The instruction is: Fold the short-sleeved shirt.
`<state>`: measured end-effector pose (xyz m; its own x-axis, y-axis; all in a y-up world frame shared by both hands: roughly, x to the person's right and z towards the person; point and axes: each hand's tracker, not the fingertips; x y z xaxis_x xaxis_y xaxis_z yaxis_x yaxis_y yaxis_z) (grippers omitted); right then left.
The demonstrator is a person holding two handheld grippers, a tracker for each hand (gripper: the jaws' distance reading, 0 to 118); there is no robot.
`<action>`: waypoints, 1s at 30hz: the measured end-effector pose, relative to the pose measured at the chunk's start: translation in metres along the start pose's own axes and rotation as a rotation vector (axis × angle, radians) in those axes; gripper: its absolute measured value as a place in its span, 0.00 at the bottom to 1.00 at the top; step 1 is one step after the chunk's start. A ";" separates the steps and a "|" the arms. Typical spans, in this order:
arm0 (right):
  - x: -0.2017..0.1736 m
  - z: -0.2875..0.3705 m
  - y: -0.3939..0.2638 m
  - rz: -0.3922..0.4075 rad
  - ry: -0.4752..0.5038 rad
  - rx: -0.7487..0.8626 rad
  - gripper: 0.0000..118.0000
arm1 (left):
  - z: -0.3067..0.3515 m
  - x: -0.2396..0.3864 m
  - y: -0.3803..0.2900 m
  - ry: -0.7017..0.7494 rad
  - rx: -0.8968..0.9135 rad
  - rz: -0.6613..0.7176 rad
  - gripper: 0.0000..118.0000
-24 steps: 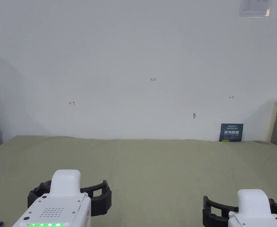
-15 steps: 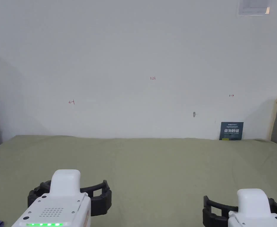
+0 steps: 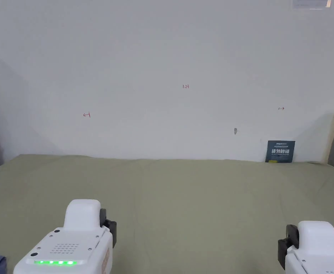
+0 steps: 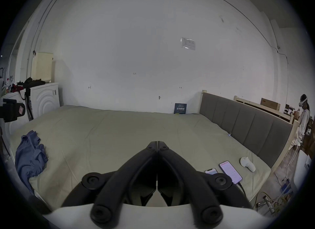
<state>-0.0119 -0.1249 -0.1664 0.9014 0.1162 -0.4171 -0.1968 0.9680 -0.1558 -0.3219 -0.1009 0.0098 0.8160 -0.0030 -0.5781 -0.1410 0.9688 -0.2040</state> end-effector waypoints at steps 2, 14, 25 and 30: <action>-0.004 0.000 0.000 0.012 0.000 0.003 0.01 | 0.000 -0.007 0.001 0.016 0.002 0.006 0.00; -0.151 -0.027 0.009 0.033 0.388 0.013 0.01 | 0.070 -0.145 -0.025 0.409 -0.047 0.073 0.00; -0.259 -0.035 -0.001 0.070 0.622 -0.018 0.01 | 0.127 -0.237 -0.061 0.656 -0.140 0.165 0.00; -0.265 -0.043 -0.011 0.087 0.610 -0.074 0.01 | 0.089 -0.255 -0.083 0.590 -0.242 0.166 0.00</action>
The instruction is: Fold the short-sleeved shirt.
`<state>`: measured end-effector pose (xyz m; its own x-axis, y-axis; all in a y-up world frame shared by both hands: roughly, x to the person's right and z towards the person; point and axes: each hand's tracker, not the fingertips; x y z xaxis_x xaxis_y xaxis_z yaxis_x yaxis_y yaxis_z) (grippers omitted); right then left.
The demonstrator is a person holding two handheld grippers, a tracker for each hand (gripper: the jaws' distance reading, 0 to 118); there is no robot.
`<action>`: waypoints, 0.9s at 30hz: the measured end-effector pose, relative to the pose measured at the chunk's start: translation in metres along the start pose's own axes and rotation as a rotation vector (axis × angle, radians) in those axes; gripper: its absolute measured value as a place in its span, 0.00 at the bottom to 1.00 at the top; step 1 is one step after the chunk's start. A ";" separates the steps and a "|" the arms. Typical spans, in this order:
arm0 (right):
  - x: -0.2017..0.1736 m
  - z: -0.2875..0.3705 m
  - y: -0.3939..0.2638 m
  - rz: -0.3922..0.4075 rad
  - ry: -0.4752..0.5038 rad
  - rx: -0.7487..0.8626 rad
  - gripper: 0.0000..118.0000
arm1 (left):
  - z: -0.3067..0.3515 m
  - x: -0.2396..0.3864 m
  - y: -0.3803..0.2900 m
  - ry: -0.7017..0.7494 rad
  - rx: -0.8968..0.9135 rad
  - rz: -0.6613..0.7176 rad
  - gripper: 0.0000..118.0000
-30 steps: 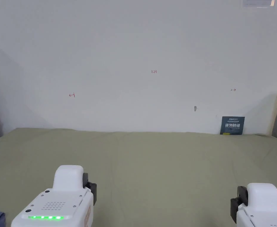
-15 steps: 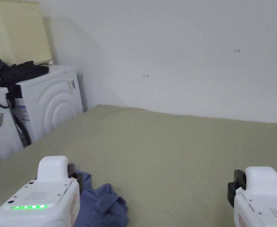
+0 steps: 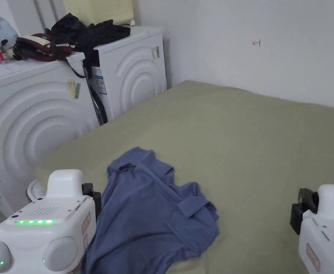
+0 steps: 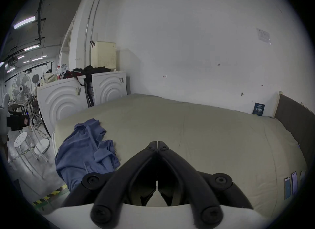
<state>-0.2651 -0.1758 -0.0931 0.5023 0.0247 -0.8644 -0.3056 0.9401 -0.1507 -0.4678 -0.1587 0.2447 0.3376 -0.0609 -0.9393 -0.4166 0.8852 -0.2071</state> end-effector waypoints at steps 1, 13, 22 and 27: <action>0.002 -0.003 -0.003 -0.004 -0.003 -0.017 0.01 | -0.010 0.005 -0.002 -0.028 -0.028 -0.008 0.00; 0.018 -0.036 -0.056 0.013 -0.050 -0.191 0.01 | -0.185 0.058 -0.062 -0.222 -0.609 -0.109 0.97; 0.011 -0.042 -0.072 0.033 -0.041 -0.276 0.01 | -0.231 0.034 -0.084 -0.186 -0.669 0.013 0.72; 0.022 -0.043 -0.084 0.002 -0.047 -0.294 0.01 | -0.204 0.043 -0.058 -0.241 -0.622 0.032 0.00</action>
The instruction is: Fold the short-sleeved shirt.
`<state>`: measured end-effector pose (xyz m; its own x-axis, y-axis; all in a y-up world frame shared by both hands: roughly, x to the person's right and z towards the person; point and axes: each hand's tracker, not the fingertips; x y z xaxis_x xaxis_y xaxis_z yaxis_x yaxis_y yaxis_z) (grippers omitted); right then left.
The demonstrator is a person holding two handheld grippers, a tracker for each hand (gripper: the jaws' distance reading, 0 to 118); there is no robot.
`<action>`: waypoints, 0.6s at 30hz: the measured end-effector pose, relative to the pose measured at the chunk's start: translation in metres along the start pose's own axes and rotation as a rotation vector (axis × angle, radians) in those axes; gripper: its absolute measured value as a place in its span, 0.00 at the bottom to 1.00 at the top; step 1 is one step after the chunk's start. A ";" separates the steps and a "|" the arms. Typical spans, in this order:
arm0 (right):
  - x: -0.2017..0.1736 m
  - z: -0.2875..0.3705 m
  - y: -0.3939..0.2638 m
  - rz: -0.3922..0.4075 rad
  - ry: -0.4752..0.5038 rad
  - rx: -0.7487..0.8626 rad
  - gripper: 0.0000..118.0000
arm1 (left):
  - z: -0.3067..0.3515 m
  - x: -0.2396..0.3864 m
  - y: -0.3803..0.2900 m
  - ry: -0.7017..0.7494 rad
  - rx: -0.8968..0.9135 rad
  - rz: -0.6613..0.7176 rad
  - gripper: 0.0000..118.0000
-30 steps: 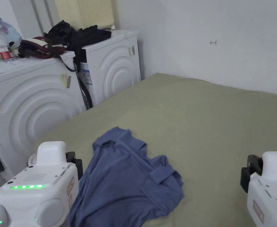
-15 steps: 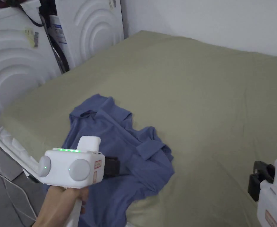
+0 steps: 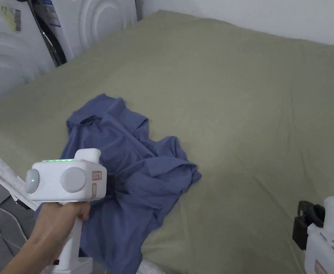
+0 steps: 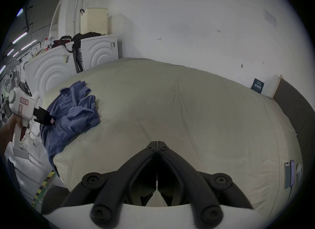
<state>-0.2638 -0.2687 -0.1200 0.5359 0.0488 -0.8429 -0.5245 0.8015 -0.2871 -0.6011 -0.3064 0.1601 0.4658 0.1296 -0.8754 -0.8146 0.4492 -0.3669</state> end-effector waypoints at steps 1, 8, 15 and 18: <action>0.002 0.002 0.000 -0.012 0.004 0.000 0.01 | 0.003 0.005 -0.002 0.012 0.034 -0.004 0.00; 0.016 0.026 -0.002 -0.038 -0.016 0.022 0.01 | 0.047 0.021 0.003 -0.164 0.058 0.113 0.00; 0.058 0.072 -0.016 -0.108 -0.096 0.059 0.01 | 0.052 0.139 0.027 -0.217 0.106 -0.138 0.00; 0.091 0.097 -0.024 -0.145 -0.156 0.078 0.01 | 0.049 0.216 0.023 -0.301 0.092 -0.219 0.00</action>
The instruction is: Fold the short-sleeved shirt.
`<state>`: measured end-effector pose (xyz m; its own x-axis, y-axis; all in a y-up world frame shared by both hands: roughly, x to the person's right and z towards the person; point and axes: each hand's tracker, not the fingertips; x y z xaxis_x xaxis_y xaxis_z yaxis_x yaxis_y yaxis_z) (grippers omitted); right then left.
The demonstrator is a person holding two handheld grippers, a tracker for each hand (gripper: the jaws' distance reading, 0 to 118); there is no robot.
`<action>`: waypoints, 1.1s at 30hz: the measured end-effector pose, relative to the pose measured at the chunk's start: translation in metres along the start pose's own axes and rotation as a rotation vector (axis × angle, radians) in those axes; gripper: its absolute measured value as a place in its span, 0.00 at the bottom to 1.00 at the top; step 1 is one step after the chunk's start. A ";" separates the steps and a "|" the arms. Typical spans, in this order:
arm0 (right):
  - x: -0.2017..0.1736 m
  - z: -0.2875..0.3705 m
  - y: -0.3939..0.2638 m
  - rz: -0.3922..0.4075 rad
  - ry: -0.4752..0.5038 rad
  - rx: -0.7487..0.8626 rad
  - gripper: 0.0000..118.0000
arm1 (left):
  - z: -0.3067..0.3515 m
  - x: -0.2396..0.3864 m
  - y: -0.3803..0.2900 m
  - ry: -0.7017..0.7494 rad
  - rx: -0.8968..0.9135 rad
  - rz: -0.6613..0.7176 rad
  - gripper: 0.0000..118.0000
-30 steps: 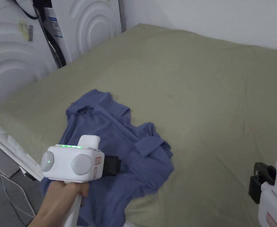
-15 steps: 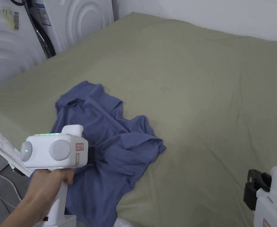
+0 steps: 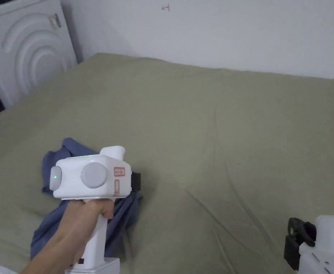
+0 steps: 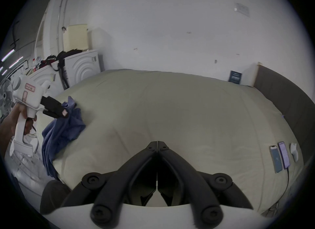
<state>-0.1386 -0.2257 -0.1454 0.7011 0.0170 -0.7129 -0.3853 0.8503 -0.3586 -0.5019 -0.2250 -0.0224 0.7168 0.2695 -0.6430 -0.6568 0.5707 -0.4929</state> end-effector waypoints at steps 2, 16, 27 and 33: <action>0.028 0.012 -0.002 -0.022 -0.057 0.006 0.01 | -0.034 0.040 0.013 -0.058 -0.022 -0.046 0.00; 0.175 0.049 -0.029 -0.170 -0.345 -0.041 0.01 | -0.158 0.421 -0.022 -0.483 -0.212 -0.408 0.00; 0.190 0.032 -0.044 -0.210 -0.335 -0.088 0.01 | -0.208 0.418 -0.063 -0.325 -0.335 -0.508 0.42; 0.170 0.032 -0.038 -0.194 -0.294 -0.078 0.01 | -0.144 0.369 -0.040 -0.292 -0.233 -0.501 0.95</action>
<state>0.0146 -0.2378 -0.2336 0.9040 0.0194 -0.4270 -0.2648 0.8097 -0.5237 -0.2445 -0.2602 -0.3241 0.9639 0.2323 -0.1299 -0.2341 0.5075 -0.8292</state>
